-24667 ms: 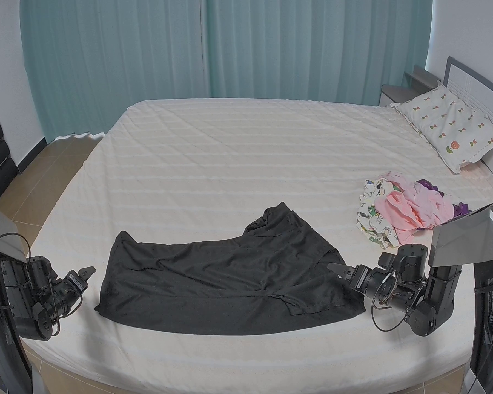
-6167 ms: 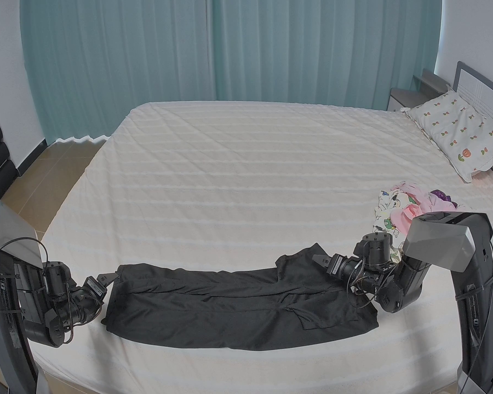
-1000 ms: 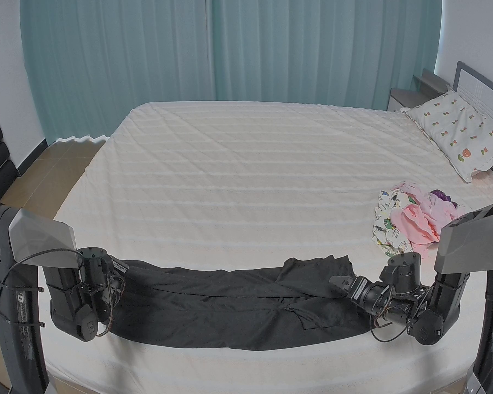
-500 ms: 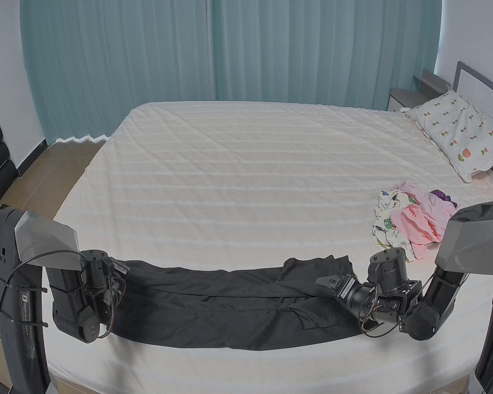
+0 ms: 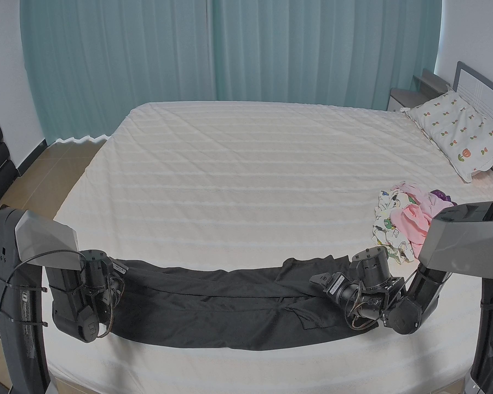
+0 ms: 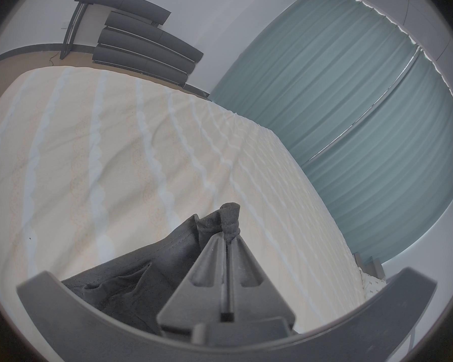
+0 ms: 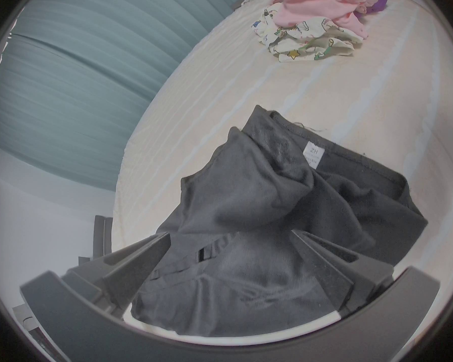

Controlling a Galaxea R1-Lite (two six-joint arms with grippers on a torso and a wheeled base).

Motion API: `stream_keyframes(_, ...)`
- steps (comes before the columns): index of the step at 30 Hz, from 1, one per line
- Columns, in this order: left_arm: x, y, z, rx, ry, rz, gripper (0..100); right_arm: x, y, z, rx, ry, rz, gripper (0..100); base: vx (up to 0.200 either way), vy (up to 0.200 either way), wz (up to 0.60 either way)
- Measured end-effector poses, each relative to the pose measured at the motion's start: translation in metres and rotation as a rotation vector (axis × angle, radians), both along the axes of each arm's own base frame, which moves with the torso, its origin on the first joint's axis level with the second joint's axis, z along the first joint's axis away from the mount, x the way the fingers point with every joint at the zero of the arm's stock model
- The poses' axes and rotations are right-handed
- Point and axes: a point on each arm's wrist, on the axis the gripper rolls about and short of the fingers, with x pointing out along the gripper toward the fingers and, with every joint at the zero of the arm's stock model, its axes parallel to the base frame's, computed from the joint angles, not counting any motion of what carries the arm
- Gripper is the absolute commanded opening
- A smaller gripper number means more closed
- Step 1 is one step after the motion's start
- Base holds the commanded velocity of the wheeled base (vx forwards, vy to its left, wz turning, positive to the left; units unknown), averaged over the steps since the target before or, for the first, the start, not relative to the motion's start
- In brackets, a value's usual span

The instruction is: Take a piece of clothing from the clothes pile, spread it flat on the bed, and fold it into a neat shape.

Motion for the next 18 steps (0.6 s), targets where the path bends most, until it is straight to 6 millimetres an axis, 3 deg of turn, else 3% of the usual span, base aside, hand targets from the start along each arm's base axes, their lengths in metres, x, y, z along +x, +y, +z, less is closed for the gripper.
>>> stream_keyframes(16,0.001,0.001,0.0,0.0,-0.002,0.003,0,0.018,0.008,-0.019,-0.051,-0.066,-0.09,100,0.0,0.0,0.0)
stream_keyframes(17,0.001,0.001,0.0,0.0,-0.002,0.003,0,0.018,0.008,-0.019,-0.054,-0.063,-0.091,0,0.0,0.0,0.0)
stream_keyframes(18,0.001,0.001,0.0,0.0,-0.002,0.003,0,0.019,0.008,-0.02,-0.056,-0.063,-0.092,0,0.0,0.0,0.0)
